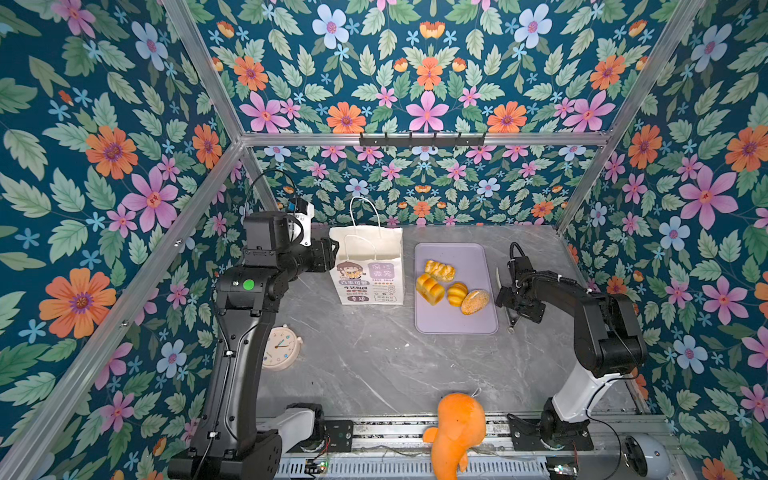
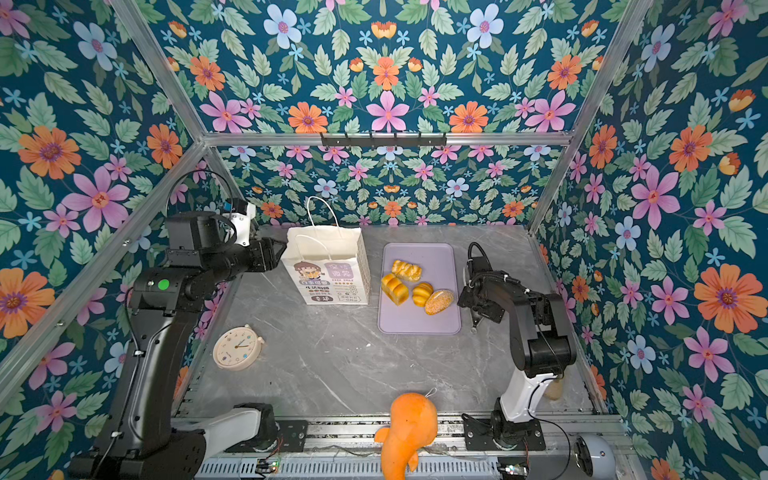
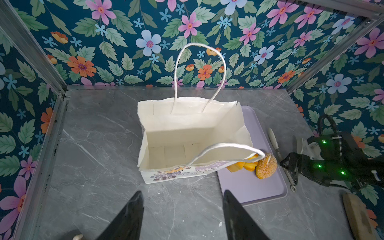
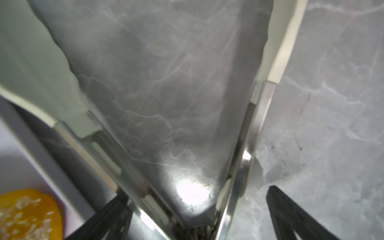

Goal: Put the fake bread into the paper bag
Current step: 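Close right gripper on the tongs' white-tipped arms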

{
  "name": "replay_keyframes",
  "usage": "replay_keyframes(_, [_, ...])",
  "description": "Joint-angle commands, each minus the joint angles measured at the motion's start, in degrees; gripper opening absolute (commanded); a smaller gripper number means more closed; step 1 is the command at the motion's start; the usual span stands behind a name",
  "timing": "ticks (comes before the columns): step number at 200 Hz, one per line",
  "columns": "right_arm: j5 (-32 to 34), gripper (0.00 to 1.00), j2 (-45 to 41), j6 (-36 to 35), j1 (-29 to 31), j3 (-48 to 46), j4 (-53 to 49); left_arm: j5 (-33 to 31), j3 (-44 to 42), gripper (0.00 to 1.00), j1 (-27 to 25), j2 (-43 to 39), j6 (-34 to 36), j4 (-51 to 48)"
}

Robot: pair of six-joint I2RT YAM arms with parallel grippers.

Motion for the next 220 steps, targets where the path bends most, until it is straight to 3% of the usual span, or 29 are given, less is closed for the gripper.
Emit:
replay_keyframes(1, [-1.4, 0.99, 0.76, -4.1, -1.47, 1.17, -1.64, -0.32, -0.08, 0.62, 0.04, -0.35, 0.77, -0.46])
replay_keyframes(27, [-6.03, 0.99, 1.75, -6.88, -3.52, 1.62, 0.47, -0.4, -0.36, 0.62, 0.04, -0.59, 0.93, -0.37])
replay_keyframes(46, [-3.66, 0.99, 2.61, -9.13, -3.9, 3.23, -0.56, -0.32, -0.21, 0.62, 0.04, -0.59, 0.8, -0.35])
replay_keyframes(77, [-5.58, 0.99, 3.1, -11.65, -6.4, 3.43, 1.63, -0.21, -0.61, 0.62, 0.04, -0.76, 0.63, -0.1])
replay_keyframes(171, [-10.19, 0.88, 9.96, -13.49, -9.61, 11.17, 4.69, 0.39, -0.18, 0.62, 0.04, -0.28, 0.17, 0.14])
replay_keyframes(220, [-9.13, 0.8, 11.49, -14.37, -10.02, 13.13, 4.74, 0.57, 0.28, 0.62, 0.09, -0.25, -0.13, 0.22])
